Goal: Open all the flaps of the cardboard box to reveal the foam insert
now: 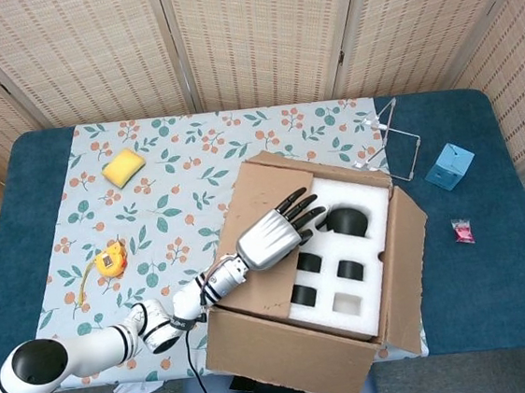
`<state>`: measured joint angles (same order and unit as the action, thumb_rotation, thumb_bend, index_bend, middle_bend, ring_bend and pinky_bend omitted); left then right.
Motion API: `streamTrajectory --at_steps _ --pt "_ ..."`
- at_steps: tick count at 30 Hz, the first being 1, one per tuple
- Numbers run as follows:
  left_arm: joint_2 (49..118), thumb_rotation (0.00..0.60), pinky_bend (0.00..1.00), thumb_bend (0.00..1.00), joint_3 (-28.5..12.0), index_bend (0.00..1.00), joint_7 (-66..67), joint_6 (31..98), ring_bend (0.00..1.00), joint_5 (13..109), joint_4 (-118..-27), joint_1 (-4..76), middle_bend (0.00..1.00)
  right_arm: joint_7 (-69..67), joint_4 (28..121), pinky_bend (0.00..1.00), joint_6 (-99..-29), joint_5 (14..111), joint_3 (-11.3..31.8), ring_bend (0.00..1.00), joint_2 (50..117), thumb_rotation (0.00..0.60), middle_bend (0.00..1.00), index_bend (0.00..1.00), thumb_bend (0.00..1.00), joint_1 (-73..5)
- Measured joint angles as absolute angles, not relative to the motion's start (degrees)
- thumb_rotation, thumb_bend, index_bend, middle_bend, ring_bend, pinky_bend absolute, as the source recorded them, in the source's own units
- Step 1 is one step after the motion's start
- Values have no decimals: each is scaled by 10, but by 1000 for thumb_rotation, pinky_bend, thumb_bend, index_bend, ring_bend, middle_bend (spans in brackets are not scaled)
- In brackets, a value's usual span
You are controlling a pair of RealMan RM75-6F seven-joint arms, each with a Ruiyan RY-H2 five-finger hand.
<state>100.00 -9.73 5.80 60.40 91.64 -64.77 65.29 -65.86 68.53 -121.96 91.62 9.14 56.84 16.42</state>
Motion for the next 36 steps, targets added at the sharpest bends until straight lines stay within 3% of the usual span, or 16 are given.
streamTrajectory --at_steps 36 --pt "822 600 0 1000 -166 583 278 655 41 867 -868 602 183 -594 725 0 -1199 948 63 35 554 410 0 210 713 141"
